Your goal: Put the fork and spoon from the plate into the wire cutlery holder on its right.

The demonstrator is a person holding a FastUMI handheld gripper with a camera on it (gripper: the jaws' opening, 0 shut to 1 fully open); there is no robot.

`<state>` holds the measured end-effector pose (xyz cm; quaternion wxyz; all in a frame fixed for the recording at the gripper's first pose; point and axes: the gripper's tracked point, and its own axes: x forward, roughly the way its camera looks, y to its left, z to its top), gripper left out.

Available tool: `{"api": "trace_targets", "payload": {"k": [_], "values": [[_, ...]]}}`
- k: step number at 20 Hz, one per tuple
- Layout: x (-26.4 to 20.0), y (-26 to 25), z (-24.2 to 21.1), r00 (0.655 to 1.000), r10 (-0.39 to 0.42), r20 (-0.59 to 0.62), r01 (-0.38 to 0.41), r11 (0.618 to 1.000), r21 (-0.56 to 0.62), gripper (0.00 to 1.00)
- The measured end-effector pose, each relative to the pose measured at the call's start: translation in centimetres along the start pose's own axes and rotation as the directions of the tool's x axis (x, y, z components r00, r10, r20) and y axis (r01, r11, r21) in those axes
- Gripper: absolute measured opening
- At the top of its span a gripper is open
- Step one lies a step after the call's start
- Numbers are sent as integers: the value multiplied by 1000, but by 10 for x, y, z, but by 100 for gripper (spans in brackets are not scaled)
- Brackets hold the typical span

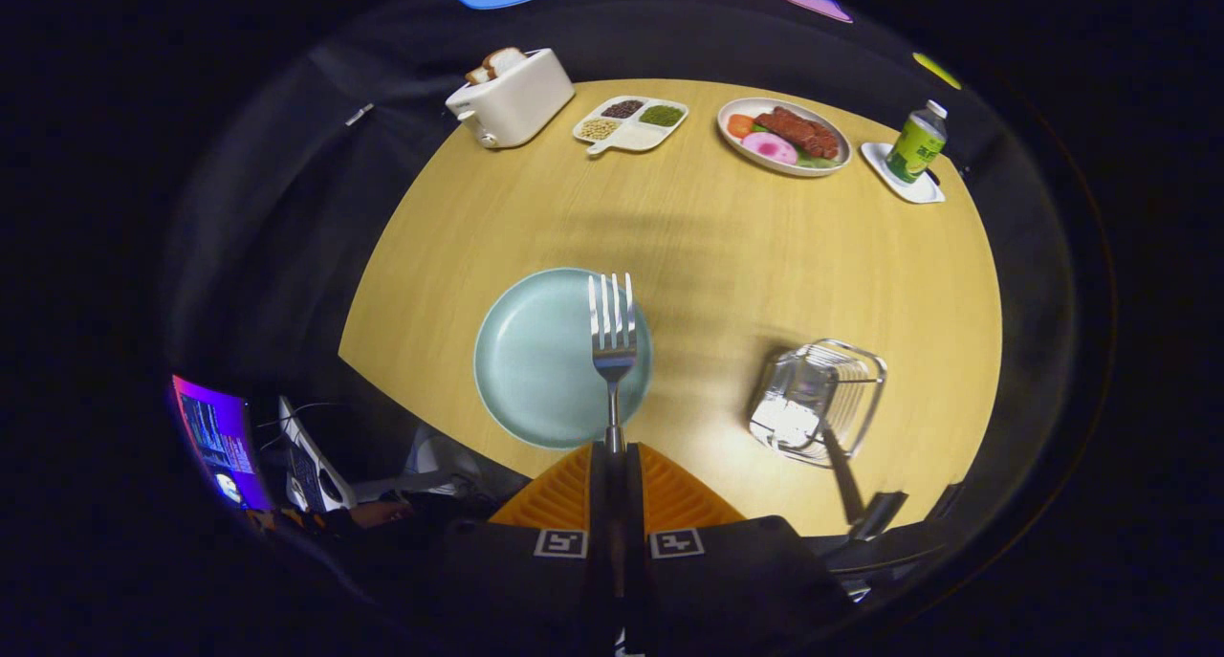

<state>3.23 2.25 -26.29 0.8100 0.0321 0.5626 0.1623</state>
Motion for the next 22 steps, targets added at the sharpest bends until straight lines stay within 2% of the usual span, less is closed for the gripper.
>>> {"api": "trace_targets", "payload": {"k": [3,8,12,15,19,20,22], "values": [[-27,-50,-5,997,-63,-35,63,998,-5,9],[-43,-101,-27,974,-114,-194,110,993,-34,9],[-36,-124,-43,909,-161,-384,123,985,-123,9],[-20,-131,-50,841,-179,-510,113,981,-157,9],[-15,-134,-49,759,-217,-614,129,974,-184,9],[-12,-134,-47,743,-225,-630,128,972,-196,9],[-6,-132,-42,735,-231,-638,129,971,-203,9]]}}
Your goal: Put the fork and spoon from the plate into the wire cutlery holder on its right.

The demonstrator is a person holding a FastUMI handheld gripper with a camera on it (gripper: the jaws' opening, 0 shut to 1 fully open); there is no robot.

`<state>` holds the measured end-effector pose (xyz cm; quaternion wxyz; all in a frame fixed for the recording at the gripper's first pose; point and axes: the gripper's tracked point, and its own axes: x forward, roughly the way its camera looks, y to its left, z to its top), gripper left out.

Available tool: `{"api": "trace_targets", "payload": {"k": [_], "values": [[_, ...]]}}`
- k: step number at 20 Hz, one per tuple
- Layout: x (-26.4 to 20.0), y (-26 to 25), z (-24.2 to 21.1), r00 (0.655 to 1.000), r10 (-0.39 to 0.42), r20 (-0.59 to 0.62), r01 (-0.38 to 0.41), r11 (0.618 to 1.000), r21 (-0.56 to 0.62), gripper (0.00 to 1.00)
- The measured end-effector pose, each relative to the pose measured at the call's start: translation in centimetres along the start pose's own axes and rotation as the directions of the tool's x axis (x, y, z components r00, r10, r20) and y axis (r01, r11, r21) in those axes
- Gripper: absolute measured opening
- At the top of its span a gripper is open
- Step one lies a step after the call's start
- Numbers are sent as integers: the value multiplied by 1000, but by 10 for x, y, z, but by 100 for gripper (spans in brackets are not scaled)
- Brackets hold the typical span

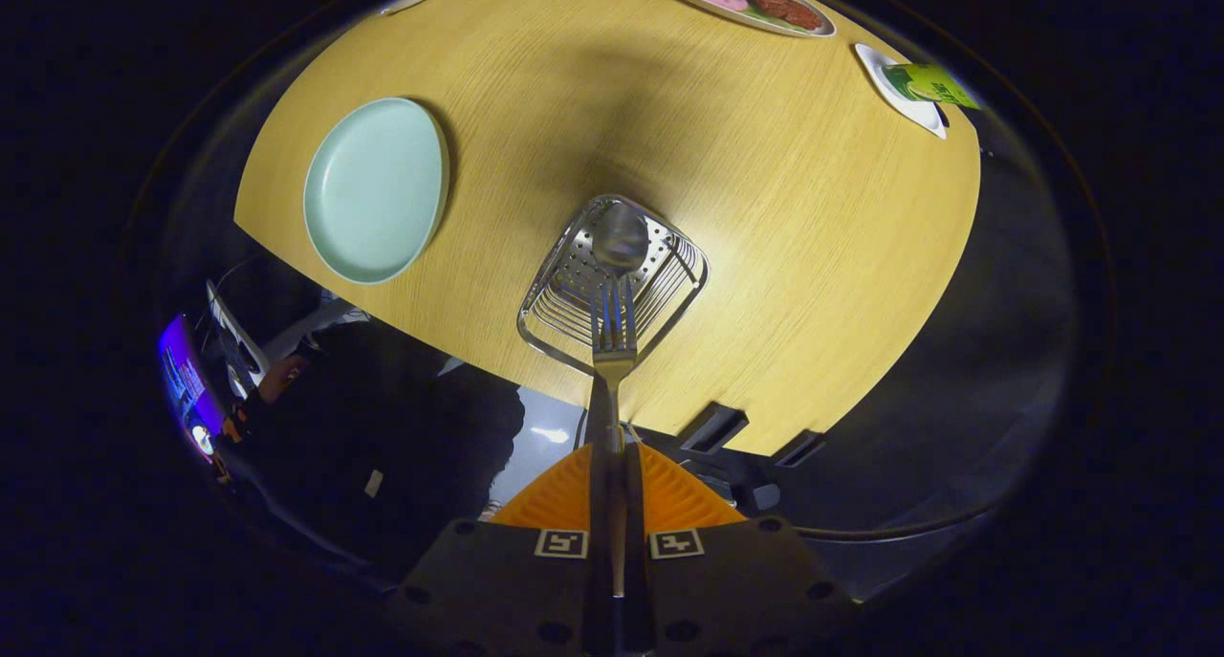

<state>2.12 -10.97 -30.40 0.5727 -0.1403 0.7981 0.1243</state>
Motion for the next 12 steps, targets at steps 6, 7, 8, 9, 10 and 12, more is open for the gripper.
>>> {"api": "trace_targets", "payload": {"k": [6,7,8,9,10,12], "values": [[4,1,12,1000,-3,14,3,1000,6,22],[4,-1,15,999,-5,39,5,1000,11,34],[2,-2,19,997,-4,72,3,1000,21,37],[-1,-2,22,994,-1,114,-2,999,32,40],[-3,-2,24,989,3,150,-8,999,38,42],[-9,1,26,971,13,237,-25,998,51,46]]}}
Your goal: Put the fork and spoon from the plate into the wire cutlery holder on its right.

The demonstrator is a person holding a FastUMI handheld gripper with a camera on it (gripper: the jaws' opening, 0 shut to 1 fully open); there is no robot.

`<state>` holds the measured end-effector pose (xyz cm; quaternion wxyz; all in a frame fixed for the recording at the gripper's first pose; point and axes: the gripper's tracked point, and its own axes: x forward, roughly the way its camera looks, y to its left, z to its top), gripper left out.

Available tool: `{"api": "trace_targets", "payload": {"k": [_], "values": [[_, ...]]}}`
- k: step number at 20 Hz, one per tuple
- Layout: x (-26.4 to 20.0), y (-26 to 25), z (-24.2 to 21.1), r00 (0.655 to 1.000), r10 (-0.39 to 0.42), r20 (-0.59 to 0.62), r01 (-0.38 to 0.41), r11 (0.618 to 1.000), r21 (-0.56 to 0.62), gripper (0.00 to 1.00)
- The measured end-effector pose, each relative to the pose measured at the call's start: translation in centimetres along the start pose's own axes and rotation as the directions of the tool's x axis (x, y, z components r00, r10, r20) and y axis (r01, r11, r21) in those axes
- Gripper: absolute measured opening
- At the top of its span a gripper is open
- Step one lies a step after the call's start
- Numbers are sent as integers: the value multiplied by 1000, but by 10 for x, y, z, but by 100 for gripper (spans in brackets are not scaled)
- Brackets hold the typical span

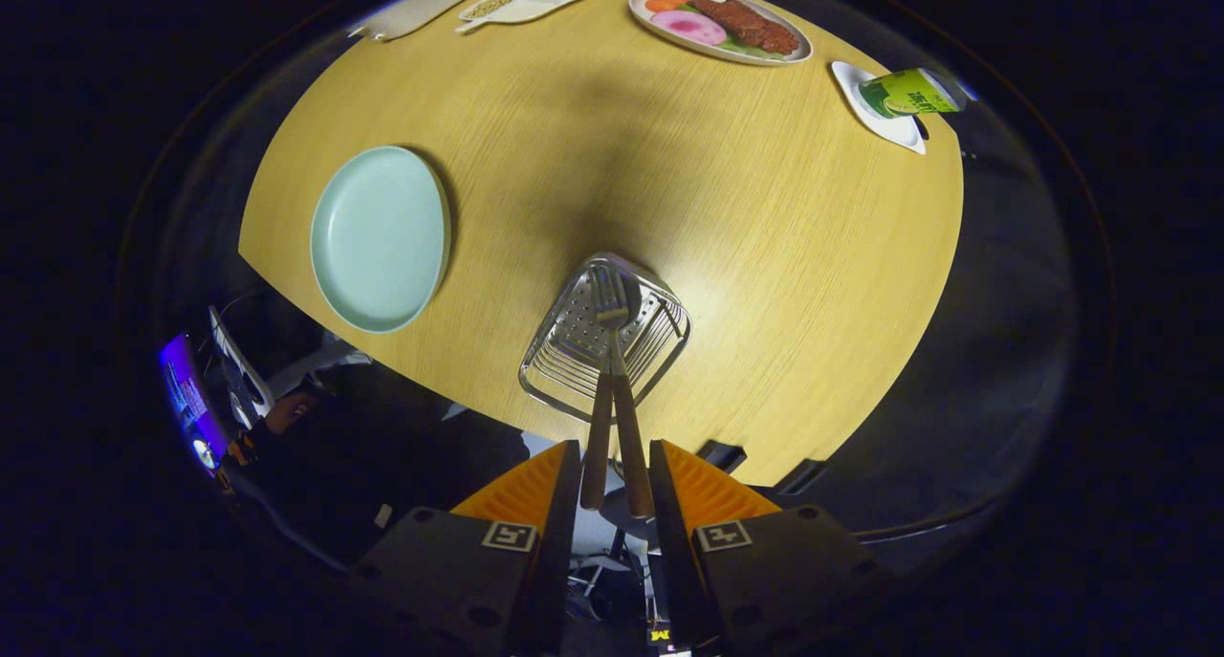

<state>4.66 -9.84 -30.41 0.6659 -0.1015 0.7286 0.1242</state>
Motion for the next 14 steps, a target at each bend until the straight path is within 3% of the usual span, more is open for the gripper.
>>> {"api": "trace_targets", "payload": {"k": [3,5,9,14], "values": [[-7,4,2,989,15,149,-21,999,38,78],[-15,9,4,968,18,250,-39,996,79,91],[-34,5,9,894,-41,447,-23,990,138,100],[-67,15,5,783,-115,612,8,985,174,99]]}}
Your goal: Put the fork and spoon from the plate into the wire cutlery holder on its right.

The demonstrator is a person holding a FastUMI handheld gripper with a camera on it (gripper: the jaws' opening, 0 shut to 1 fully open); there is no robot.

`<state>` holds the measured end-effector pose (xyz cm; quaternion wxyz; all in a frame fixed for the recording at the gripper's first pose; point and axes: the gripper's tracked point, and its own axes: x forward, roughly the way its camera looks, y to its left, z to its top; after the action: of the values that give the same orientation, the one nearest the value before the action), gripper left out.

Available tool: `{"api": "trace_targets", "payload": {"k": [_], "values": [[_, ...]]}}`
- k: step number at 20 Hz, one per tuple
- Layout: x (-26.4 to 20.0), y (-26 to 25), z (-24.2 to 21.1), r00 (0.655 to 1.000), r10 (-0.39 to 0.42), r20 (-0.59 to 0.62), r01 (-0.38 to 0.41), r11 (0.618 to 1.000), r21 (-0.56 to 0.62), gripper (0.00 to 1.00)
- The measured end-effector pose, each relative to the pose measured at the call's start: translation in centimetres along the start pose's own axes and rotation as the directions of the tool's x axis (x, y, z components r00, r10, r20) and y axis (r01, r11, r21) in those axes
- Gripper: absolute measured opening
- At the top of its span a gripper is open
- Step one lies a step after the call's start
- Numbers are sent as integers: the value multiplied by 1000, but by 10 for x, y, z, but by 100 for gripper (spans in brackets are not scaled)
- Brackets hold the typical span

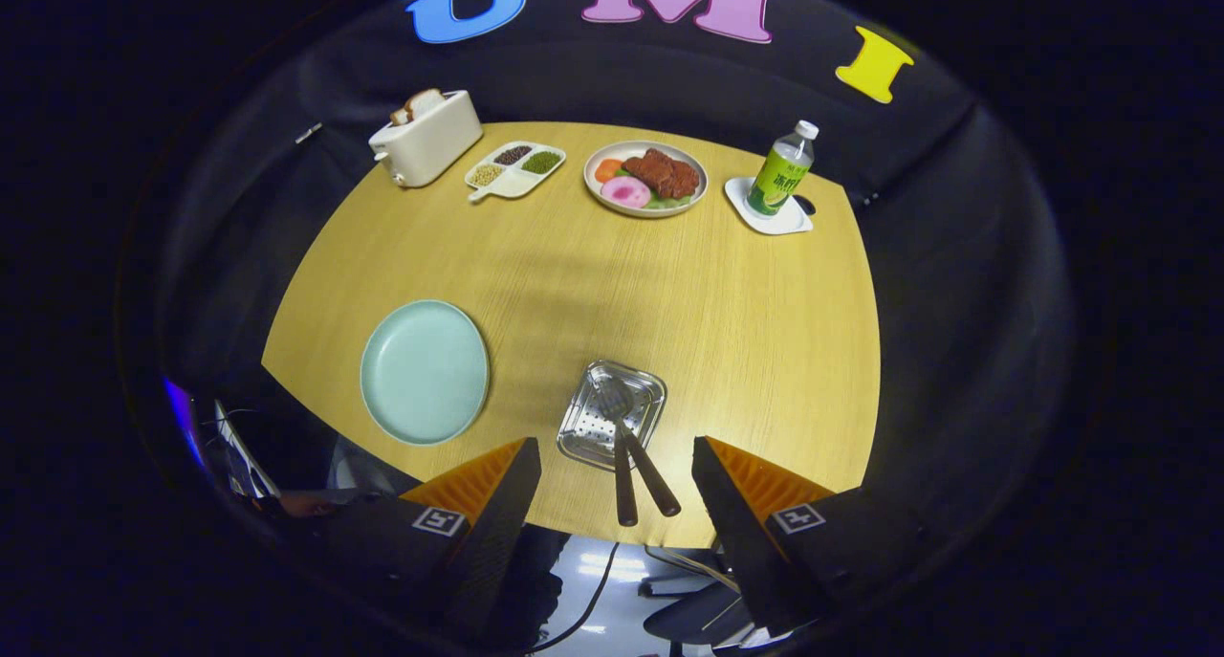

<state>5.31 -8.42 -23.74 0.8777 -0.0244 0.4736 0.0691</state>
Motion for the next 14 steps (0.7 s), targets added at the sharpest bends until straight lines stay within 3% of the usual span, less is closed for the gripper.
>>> {"api": "trace_targets", "payload": {"k": [3,6,8,14], "values": [[-25,10,25,988,-23,155,19,999,28,99],[-56,13,51,947,-58,315,45,998,46,99],[-78,17,69,900,-90,426,80,996,41,98],[-149,45,105,710,-108,696,154,988,-4,97]]}}
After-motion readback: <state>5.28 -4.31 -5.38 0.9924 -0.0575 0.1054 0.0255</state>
